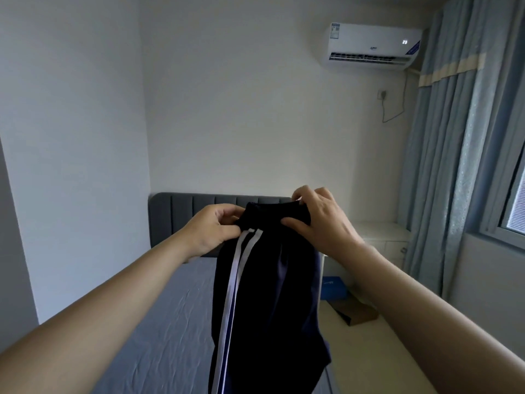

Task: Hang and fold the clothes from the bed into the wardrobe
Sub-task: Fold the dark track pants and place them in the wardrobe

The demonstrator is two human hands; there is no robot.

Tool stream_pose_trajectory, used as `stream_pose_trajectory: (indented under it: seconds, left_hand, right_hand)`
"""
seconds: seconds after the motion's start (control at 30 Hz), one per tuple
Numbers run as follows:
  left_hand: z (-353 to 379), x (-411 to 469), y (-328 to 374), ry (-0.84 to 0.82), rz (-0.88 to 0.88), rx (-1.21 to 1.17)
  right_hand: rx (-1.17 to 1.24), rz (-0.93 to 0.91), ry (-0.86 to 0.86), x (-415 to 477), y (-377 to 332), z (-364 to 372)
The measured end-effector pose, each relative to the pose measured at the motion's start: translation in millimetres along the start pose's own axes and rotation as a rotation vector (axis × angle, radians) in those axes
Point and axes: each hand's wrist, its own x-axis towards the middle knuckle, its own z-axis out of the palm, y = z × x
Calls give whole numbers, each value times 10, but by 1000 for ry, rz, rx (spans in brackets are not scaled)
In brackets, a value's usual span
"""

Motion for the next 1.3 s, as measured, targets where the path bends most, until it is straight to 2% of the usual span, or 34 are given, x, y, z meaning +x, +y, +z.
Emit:
stream_pose_trajectory:
  seconds: [0.07, 0.13, 0.2, 0.23, 0.37, 0.6, 0.67, 0.77, 0.8, 0.9, 0.97, 1.07, 1.3]
  left_hand:
    - [39, 32, 44, 11, 3, -35]
    - [50, 41, 68, 30, -9, -113]
    - [21, 34, 75, 59, -20, -153]
    - [1, 33, 79, 65, -26, -144]
    - [-153, 26, 82, 53, -66, 63]
    - [-343, 44, 225, -57, -185, 283]
    - [-319, 67, 315, -31, -196, 393]
    - [-281, 103, 394, 92, -142, 574]
    - [-303, 116, 399, 99, -133, 590]
    - [-350, 97, 325, -50, -182, 523]
    - [-327, 101, 255, -81, -200, 505]
    - [-266, 148, 180, -25, -161, 510]
    - [-27, 309, 100, 159, -58, 797]
  right_hand:
    - [273, 287, 32, -24, -11, 74]
    - [744, 562, -85, -95, -8, 193]
    - [1131, 634, -271, -186, 49, 337]
    - [1190, 617, -307, -232, 67, 389]
    - [1168, 584, -155, -223, 72, 403]
    - [1097, 537, -212, 32, -140, 321]
    - [1073, 513, -223, 94, -213, 310]
    - [1042, 478, -245, 142, -314, 300]
    - [1043, 463, -259, 143, -332, 299]
    - [1025, 434, -300, 67, -341, 345]
    - [1020, 459, -286, -30, -291, 397]
    - [985, 517, -297, -258, -128, 474]
    - [745, 671, -392, -898, 302, 705]
